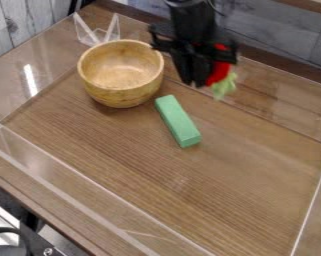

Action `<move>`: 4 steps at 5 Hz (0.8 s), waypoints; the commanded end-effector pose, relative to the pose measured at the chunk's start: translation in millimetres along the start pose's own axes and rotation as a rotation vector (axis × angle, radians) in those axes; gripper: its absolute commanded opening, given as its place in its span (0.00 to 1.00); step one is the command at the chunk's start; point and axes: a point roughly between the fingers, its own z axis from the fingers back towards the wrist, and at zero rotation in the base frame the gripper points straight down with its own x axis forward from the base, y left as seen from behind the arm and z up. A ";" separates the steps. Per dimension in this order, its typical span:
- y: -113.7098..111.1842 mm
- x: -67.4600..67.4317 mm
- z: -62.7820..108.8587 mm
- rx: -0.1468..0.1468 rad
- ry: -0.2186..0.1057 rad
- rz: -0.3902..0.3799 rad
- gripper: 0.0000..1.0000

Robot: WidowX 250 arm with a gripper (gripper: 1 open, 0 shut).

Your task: Move the red fruit to the right

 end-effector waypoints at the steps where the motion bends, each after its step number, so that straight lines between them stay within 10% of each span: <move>1: -4.4 5.0 -3.7 0.010 -0.035 -0.013 0.00; 4: 7.4 -4.8 15.6 0.010 -0.048 -0.004 0.00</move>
